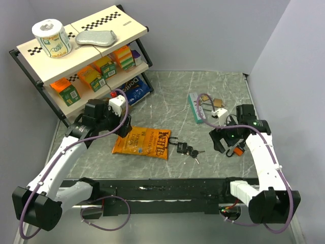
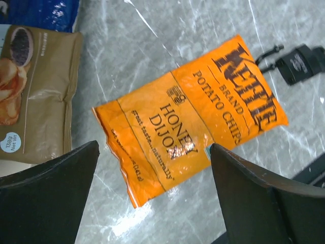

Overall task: Lock with the key
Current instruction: Pick up the lock from the center of the board.

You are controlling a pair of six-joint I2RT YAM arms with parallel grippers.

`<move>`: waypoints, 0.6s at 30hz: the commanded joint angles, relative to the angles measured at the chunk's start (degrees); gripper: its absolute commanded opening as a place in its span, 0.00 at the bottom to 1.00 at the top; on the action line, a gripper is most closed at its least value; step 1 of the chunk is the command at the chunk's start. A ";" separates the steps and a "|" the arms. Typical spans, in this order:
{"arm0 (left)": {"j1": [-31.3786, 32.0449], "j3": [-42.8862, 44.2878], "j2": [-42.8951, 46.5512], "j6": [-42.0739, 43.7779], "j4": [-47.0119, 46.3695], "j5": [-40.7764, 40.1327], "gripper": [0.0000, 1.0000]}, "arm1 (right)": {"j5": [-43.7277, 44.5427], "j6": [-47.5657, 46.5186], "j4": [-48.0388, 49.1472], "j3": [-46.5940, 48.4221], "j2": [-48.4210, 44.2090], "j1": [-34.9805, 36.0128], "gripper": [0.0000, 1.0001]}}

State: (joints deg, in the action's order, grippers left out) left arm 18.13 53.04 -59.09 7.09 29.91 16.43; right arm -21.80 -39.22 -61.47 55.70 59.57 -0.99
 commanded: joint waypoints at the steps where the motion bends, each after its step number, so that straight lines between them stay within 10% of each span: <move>1: 1.03 -0.48 0.47 -4.97 -6.52 -5.35 0.96 | 4.40 6.34 -4.44 4.23 3.96 -6.89 0.99; 18: 1.03 3.65 -9.19 -17.01 -16.28 -9.39 0.96 | 14.94 23.83 -7.52 10.83 28.66 -28.98 0.99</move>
State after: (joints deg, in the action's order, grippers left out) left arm 18.96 53.76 -66.74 -5.28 18.65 9.91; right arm -11.07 -22.59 -67.20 64.23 84.73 -29.12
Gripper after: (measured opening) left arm 0.966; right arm 0.993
